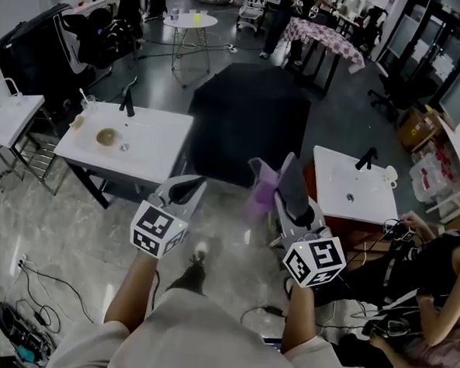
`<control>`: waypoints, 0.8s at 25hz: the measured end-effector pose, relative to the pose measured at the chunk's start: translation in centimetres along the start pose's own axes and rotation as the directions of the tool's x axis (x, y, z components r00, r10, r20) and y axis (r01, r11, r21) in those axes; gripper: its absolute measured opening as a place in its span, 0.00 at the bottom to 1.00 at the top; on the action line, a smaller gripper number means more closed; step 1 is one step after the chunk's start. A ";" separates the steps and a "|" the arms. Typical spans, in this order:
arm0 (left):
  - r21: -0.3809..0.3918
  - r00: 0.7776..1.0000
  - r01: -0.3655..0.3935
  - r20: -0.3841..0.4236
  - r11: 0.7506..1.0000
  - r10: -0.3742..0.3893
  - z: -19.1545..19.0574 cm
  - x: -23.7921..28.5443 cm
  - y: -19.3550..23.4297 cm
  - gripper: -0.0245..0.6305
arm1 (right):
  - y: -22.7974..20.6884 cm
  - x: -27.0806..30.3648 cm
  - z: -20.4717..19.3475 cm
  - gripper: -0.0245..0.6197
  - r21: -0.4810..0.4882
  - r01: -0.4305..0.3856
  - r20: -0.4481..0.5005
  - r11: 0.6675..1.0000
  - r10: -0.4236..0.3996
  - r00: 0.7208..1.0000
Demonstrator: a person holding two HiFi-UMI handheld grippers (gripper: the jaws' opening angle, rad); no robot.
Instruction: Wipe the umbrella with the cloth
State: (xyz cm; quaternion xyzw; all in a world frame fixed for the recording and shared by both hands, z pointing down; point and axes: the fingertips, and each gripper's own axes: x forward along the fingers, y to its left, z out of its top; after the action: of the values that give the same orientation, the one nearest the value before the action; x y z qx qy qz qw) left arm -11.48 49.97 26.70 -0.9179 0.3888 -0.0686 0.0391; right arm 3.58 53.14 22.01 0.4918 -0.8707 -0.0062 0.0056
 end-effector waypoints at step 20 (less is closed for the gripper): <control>0.014 1.000 -0.010 0.019 1.000 0.010 1.4 27.7 24.3 0.04 | -20.1 27.0 0.2 0.20 0.007 0.127 0.000 0.992 -0.127 0.992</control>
State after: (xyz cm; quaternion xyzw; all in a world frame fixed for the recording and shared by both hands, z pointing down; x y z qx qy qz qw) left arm -9.46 13.19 24.96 -0.9163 0.3924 -0.0624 0.0498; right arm 6.84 19.65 21.55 0.5460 -0.8378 -0.0036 0.0032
